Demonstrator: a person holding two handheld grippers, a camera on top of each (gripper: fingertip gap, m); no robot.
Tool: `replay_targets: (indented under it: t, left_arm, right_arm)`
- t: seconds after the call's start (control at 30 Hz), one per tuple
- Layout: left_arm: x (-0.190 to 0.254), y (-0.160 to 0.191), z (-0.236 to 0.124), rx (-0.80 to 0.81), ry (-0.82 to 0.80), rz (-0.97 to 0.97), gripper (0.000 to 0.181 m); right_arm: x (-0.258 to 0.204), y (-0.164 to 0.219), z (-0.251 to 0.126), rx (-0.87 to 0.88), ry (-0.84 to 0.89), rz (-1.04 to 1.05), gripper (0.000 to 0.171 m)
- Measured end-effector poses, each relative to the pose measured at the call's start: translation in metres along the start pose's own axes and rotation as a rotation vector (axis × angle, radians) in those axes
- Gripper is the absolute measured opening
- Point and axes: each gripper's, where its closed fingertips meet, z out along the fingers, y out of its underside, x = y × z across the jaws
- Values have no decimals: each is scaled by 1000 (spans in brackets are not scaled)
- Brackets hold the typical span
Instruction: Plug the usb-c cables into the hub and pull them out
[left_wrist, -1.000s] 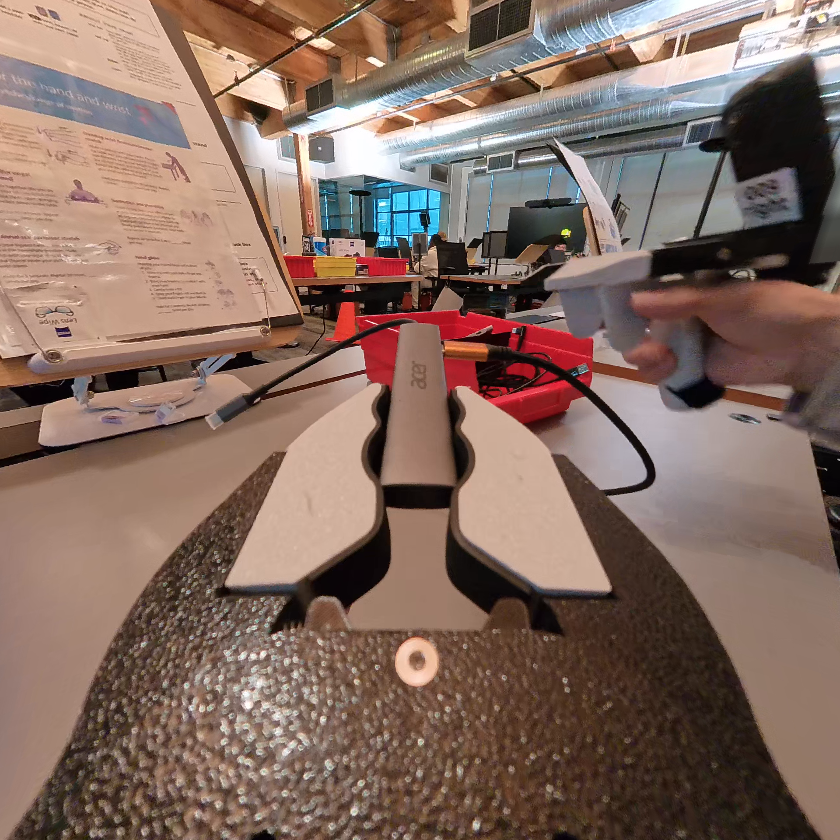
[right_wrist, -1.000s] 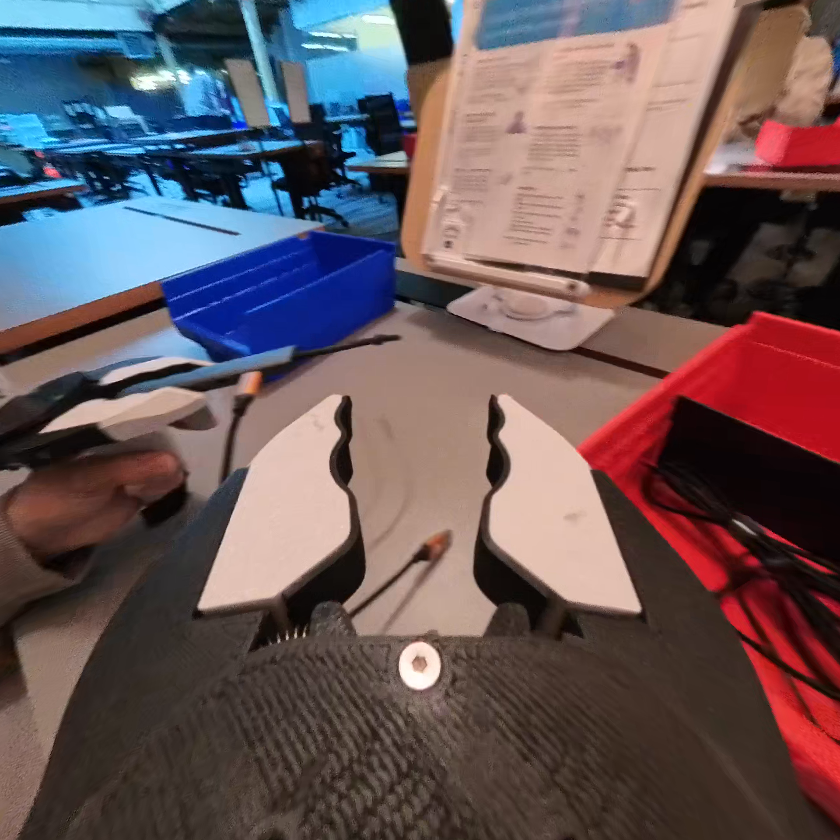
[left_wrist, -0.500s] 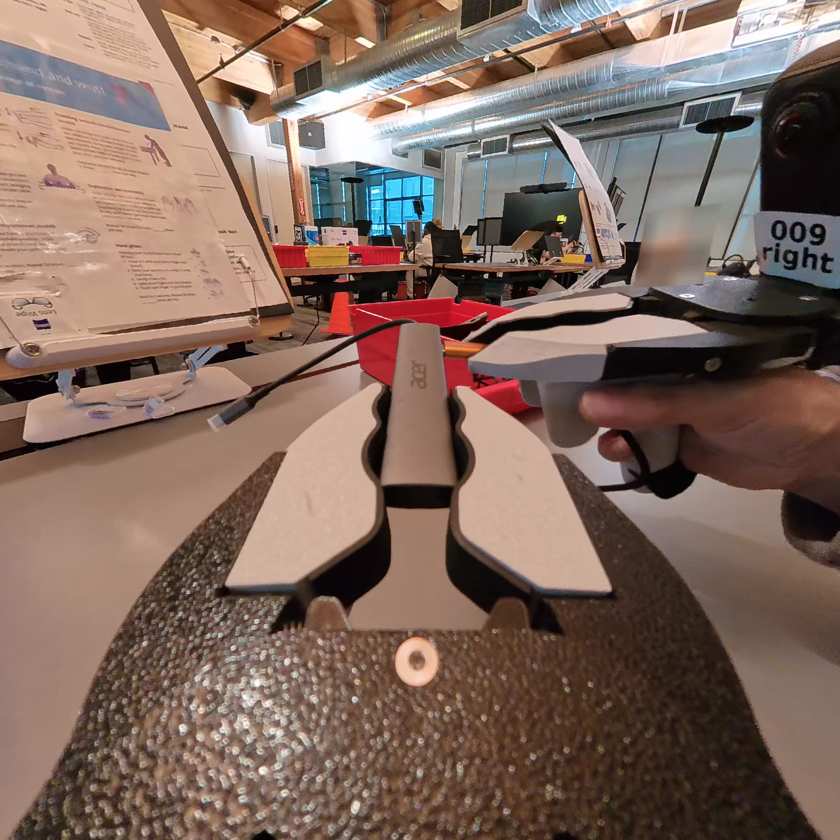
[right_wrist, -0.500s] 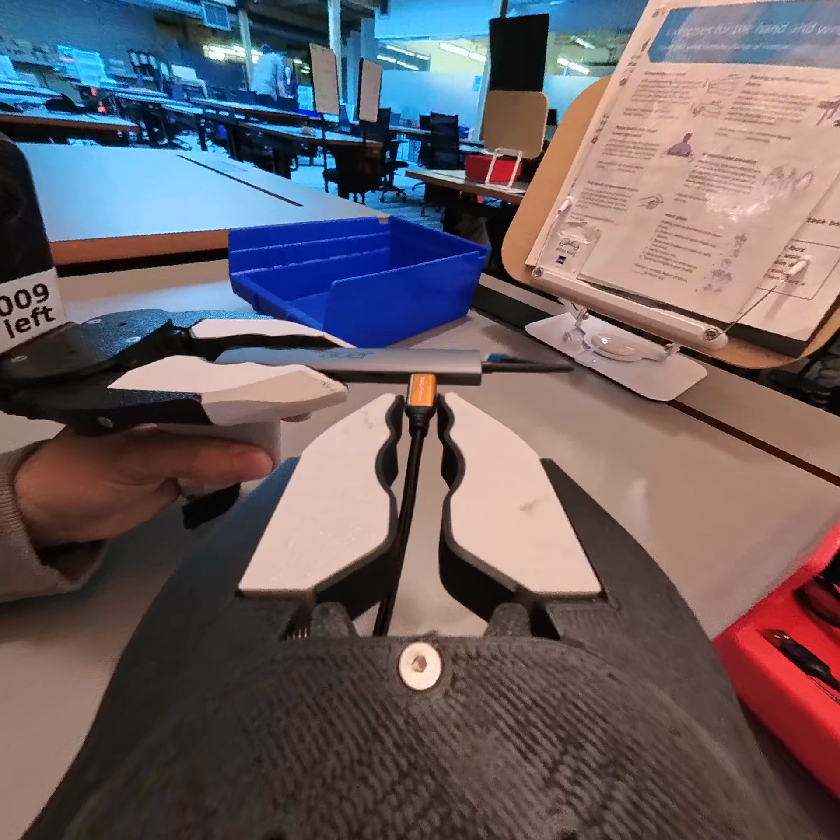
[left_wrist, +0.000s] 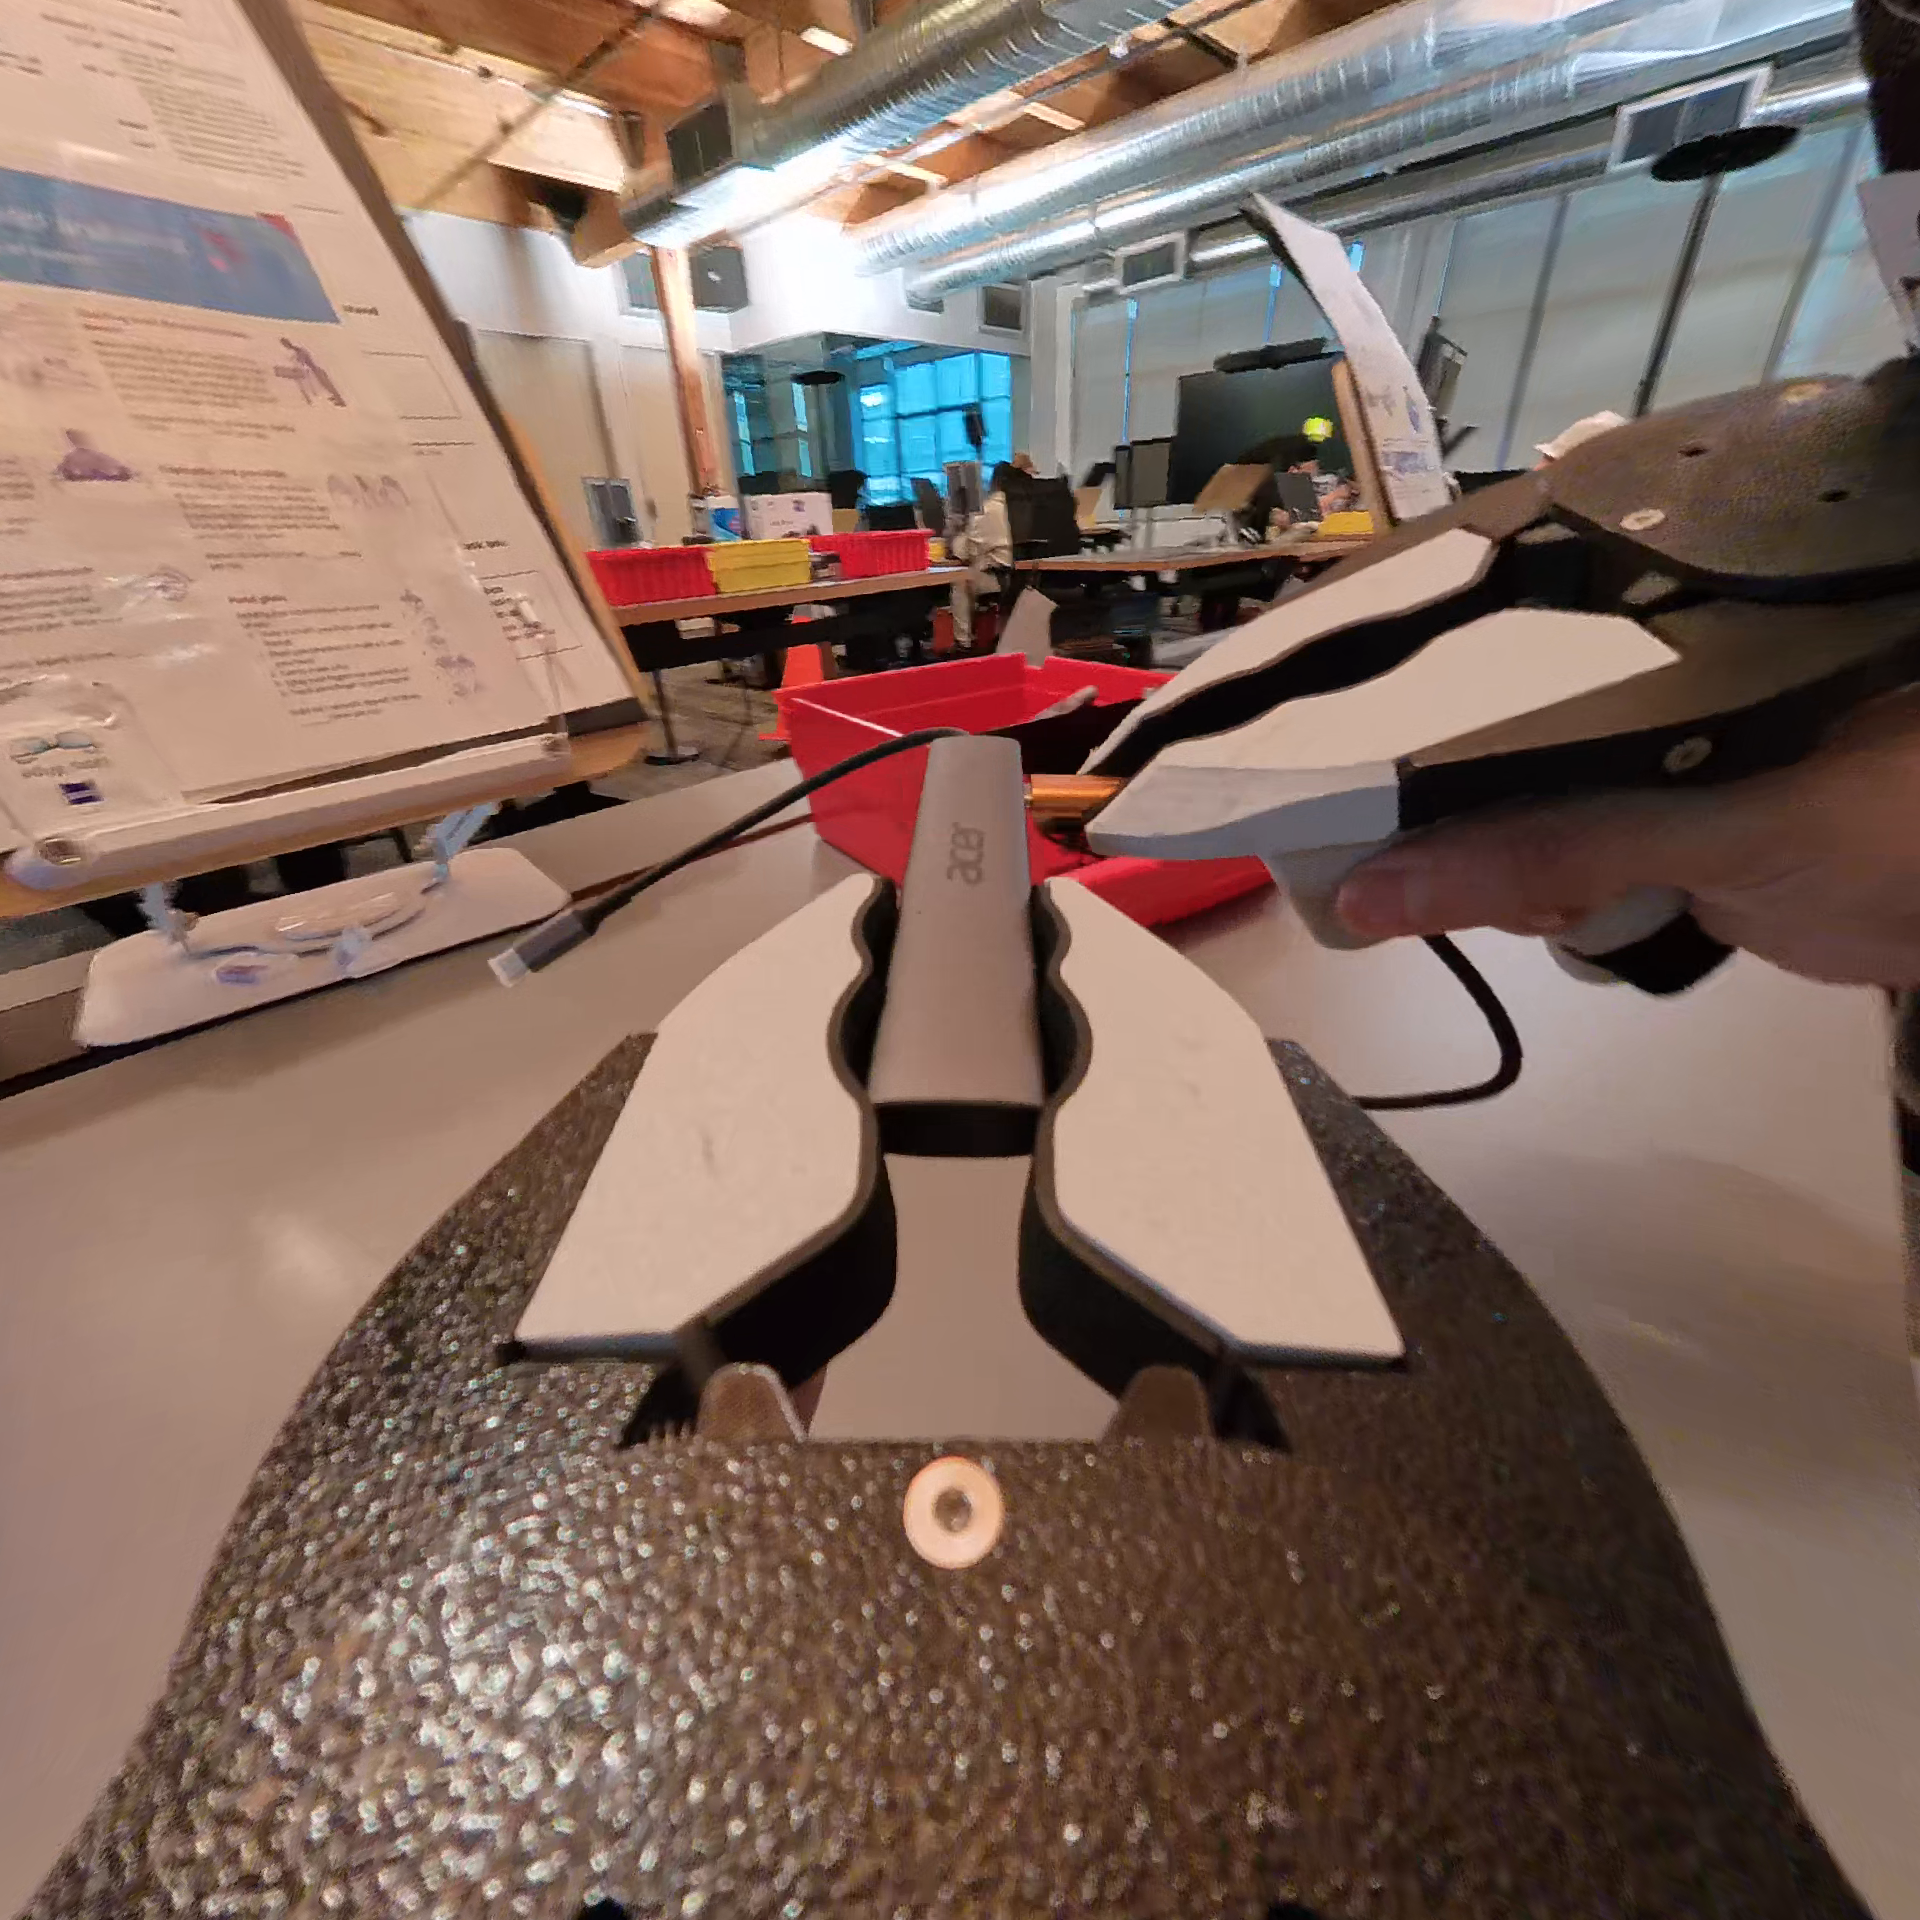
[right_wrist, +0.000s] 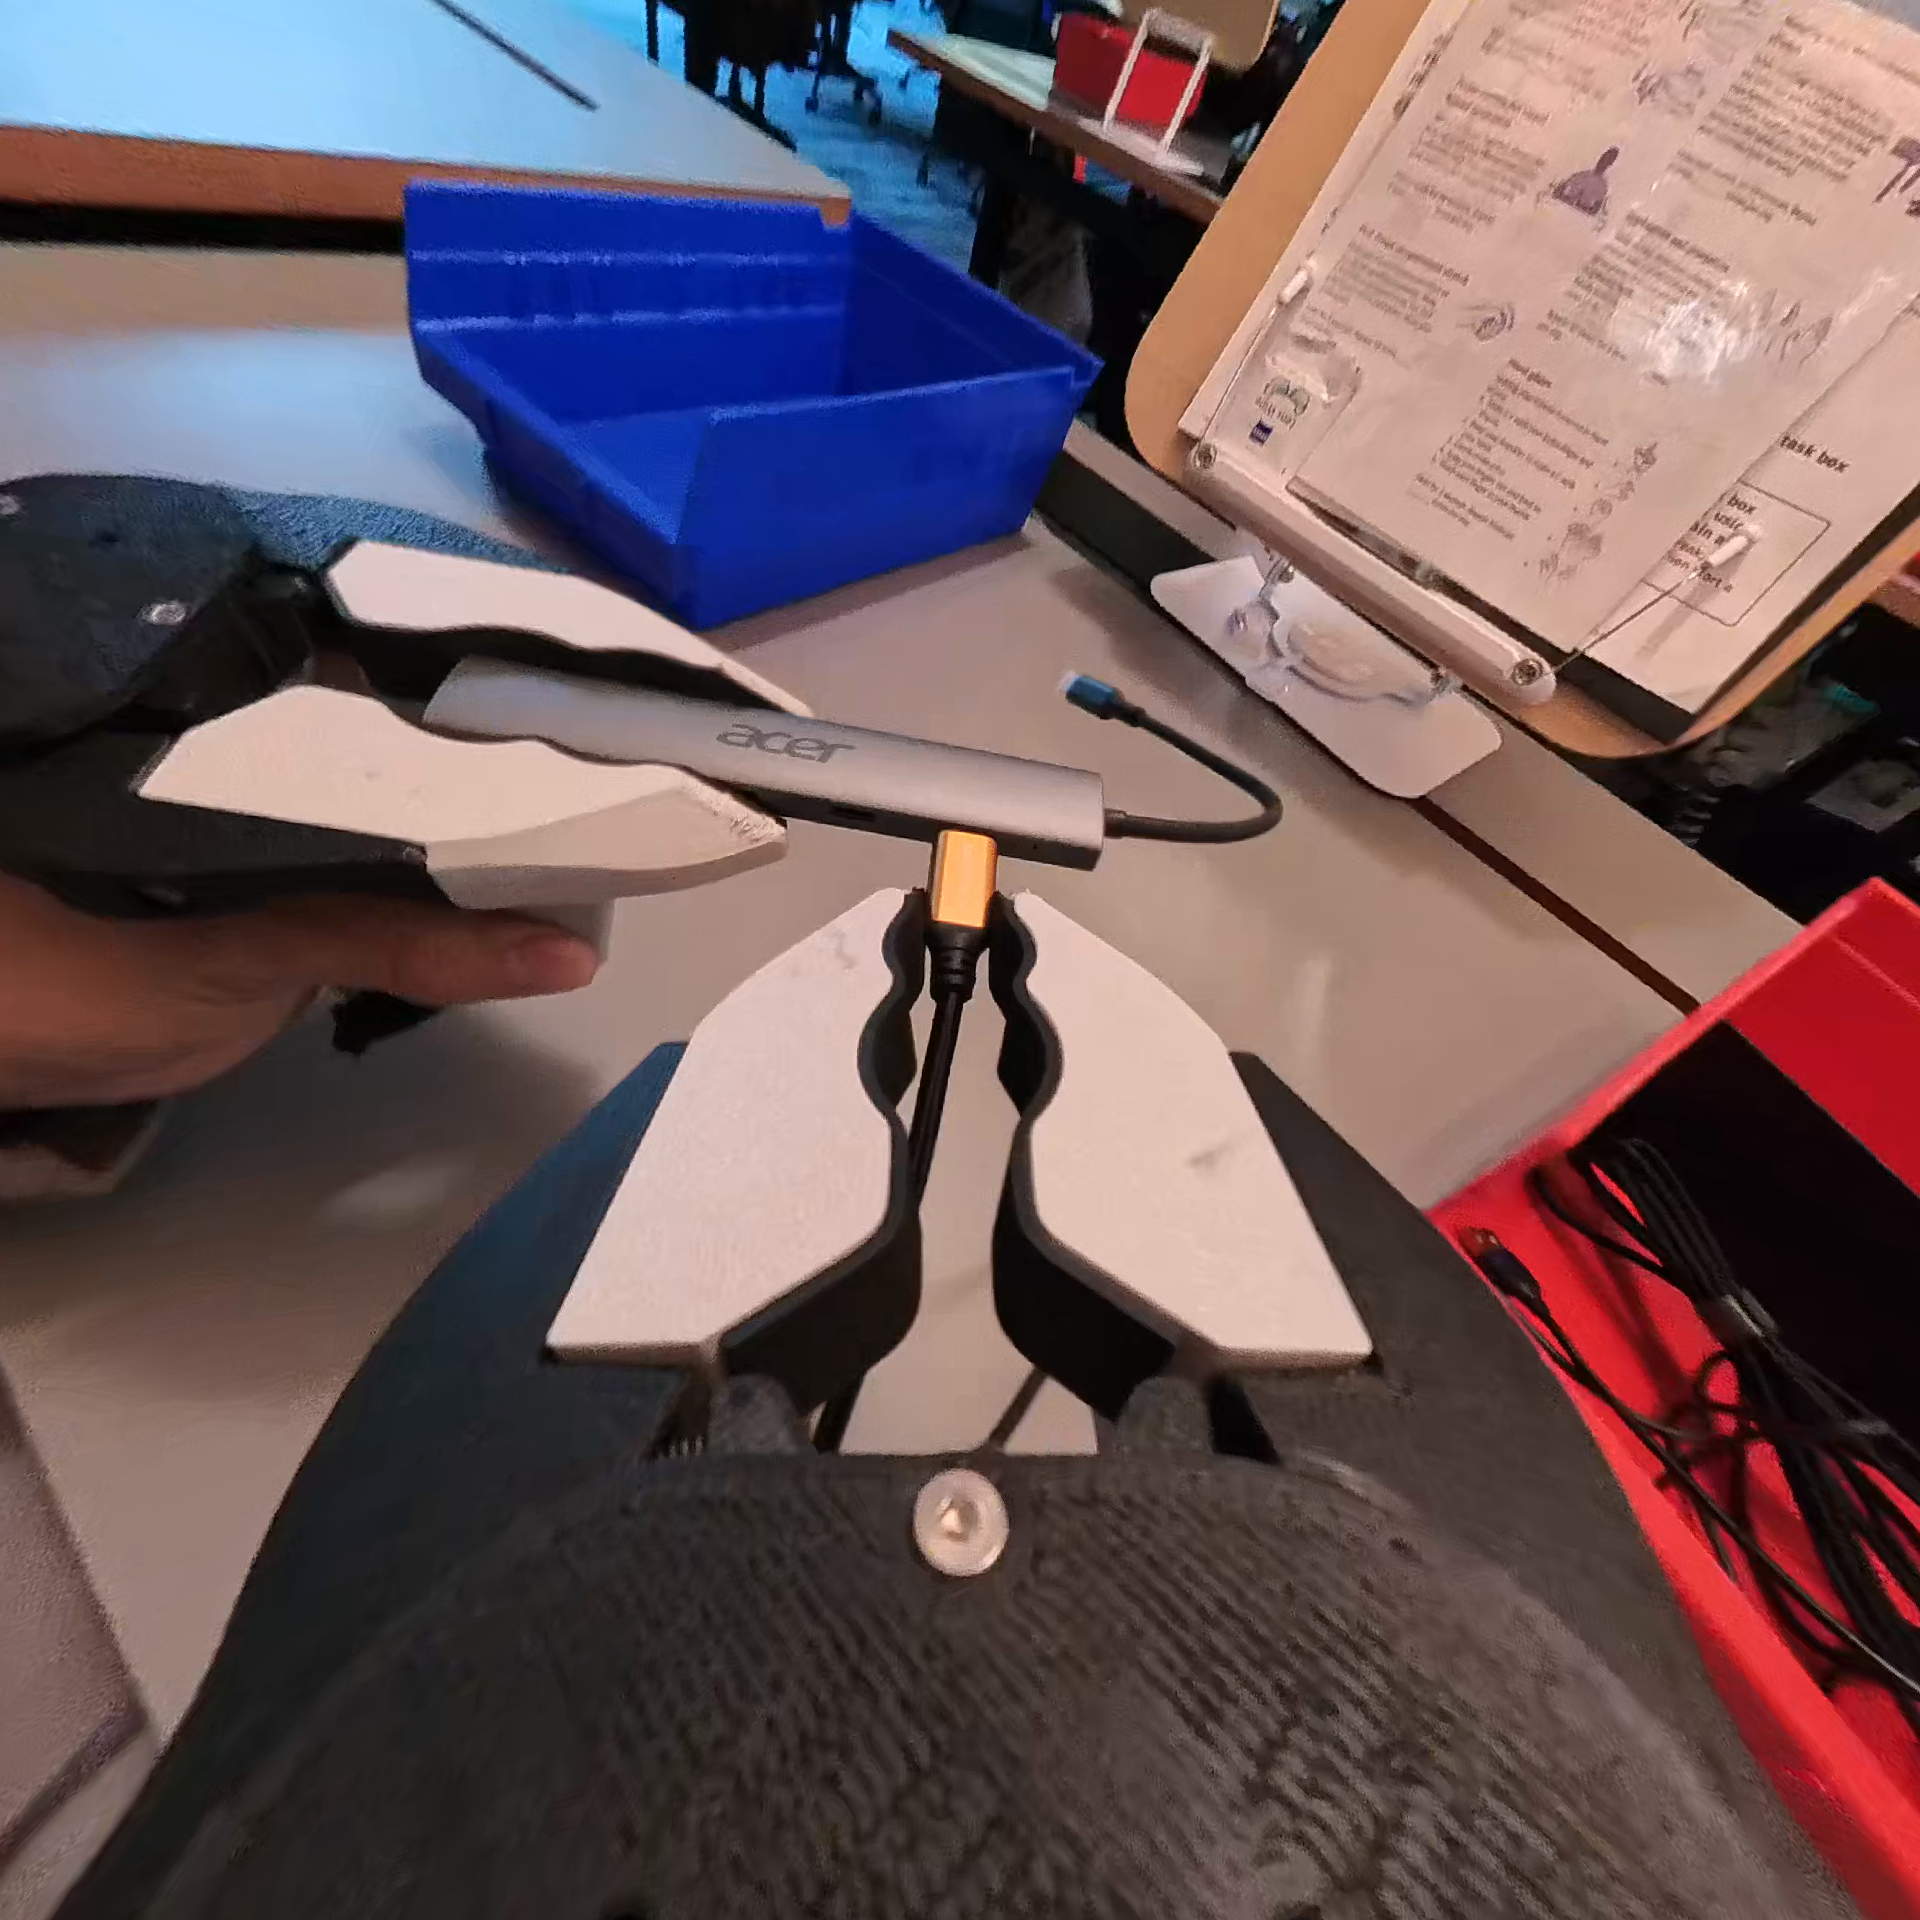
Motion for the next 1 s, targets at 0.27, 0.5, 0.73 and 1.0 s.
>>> replay_targets:
  t: [0.27, 0.5, 0.73, 1.0]
  left_arm:
    - [-28, -15, -9, 62, -24, -76, 24]
    - [4, -4, 3, 29, 99, -54, 24]
    - [-16, -2, -2, 38, 58, -98, 23]
    - [-13, -5, -2, 51, 84, -92, 24]
  right_arm:
    - [73, -24, -90, 136, 153, 109, 12]
    - [182, -128, -124, 373, 199, 59, 12]
    - [217, -125, -73, 528, -33, 233, 12]
    - [265, 2, -9, 186, 165, 209, 12]
